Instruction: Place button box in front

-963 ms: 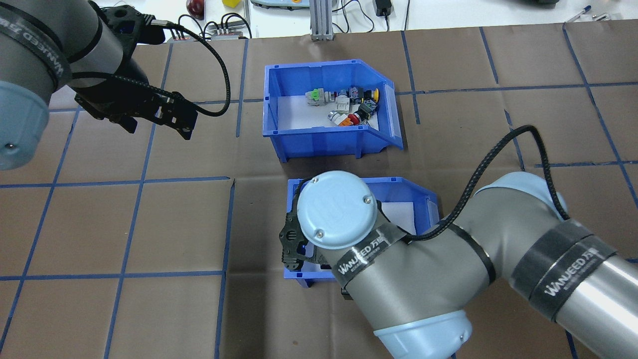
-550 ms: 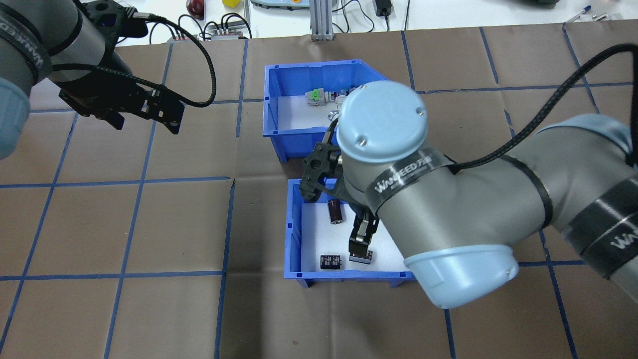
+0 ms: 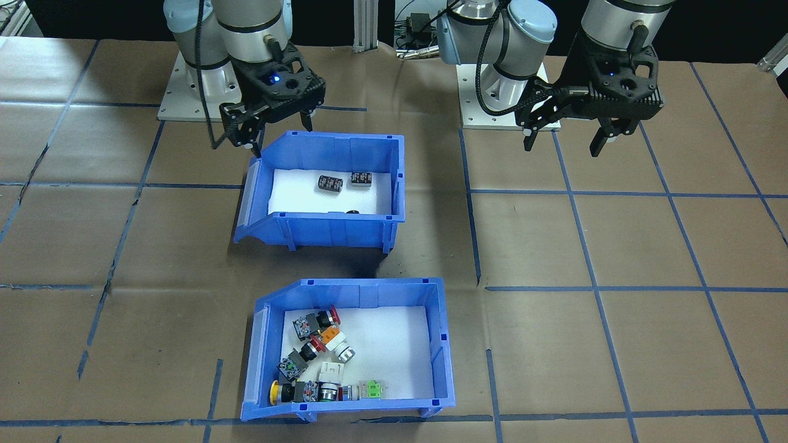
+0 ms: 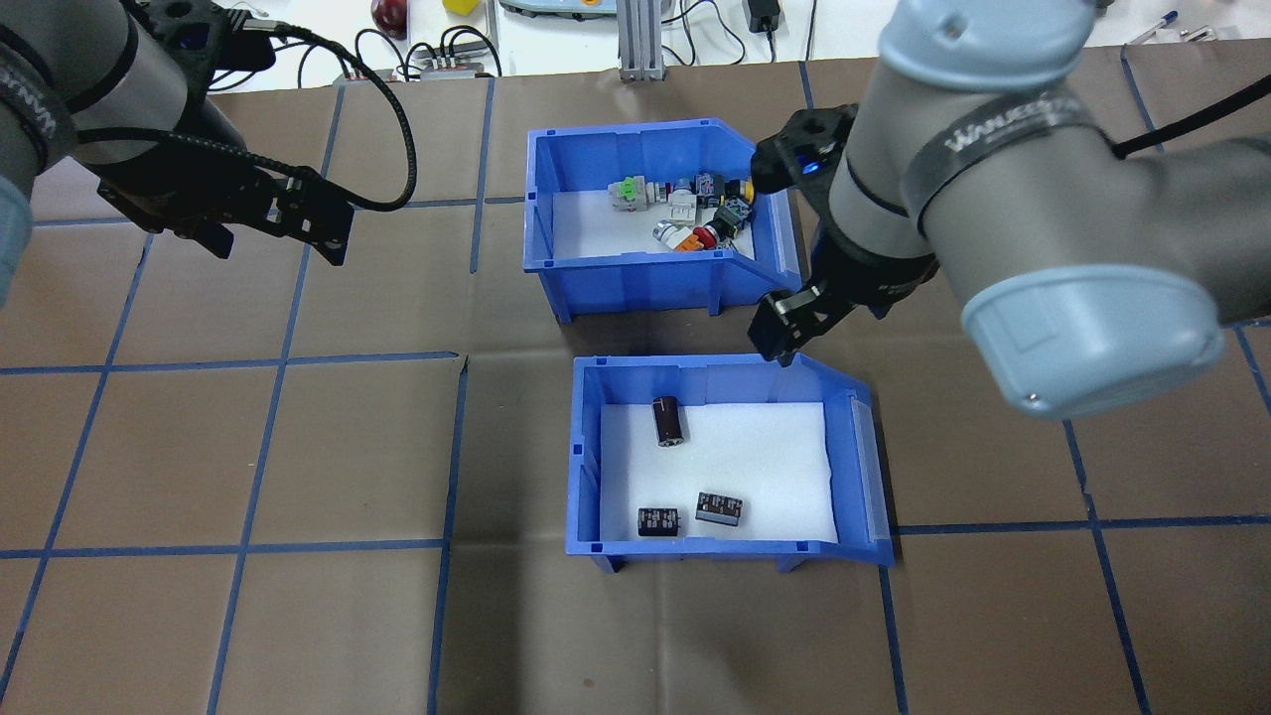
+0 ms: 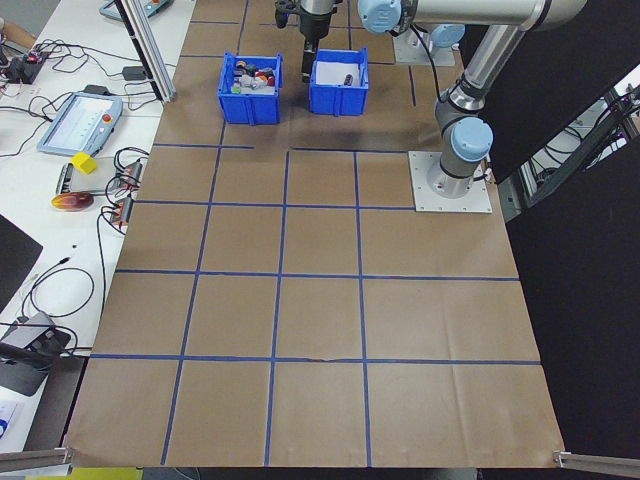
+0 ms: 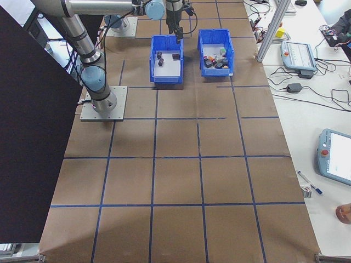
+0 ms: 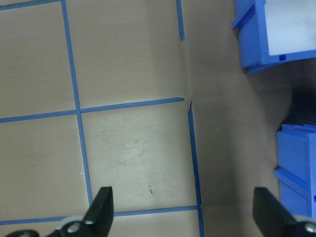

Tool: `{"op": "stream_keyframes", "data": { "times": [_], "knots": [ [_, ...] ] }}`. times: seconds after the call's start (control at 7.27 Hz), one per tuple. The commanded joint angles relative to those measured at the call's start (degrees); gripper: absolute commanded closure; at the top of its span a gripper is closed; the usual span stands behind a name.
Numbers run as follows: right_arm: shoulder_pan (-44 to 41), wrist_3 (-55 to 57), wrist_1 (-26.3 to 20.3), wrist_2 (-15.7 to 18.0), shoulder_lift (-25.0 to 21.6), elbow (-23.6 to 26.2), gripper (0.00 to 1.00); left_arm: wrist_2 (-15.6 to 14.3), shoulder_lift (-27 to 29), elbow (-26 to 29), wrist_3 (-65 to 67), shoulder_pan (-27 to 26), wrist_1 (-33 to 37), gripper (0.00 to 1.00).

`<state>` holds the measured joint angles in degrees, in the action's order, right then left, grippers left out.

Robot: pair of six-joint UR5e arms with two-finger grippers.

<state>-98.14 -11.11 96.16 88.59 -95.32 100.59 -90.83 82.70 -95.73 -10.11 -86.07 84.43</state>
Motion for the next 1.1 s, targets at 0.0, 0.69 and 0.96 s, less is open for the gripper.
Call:
{"op": "stream_keyframes", "data": {
  "times": [0.0, 0.69, 0.96],
  "knots": [
    [7.9, 5.6, -4.6, 0.1, 0.1, -3.8, 0.0, -0.5, -0.8, -0.1, -0.1, 0.0, 0.6, 0.01],
    [10.5, 8.8, -6.0, 1.0, -0.3, -4.3, 0.0, -0.6, -1.7, -0.4, -0.3, 0.0, 0.6, 0.01],
    [10.5, 9.0, -6.1, 0.9, -0.1, -4.3, 0.0, -0.5, -1.1, -0.8, -0.2, -0.1, 0.2, 0.01]
  ]
}}
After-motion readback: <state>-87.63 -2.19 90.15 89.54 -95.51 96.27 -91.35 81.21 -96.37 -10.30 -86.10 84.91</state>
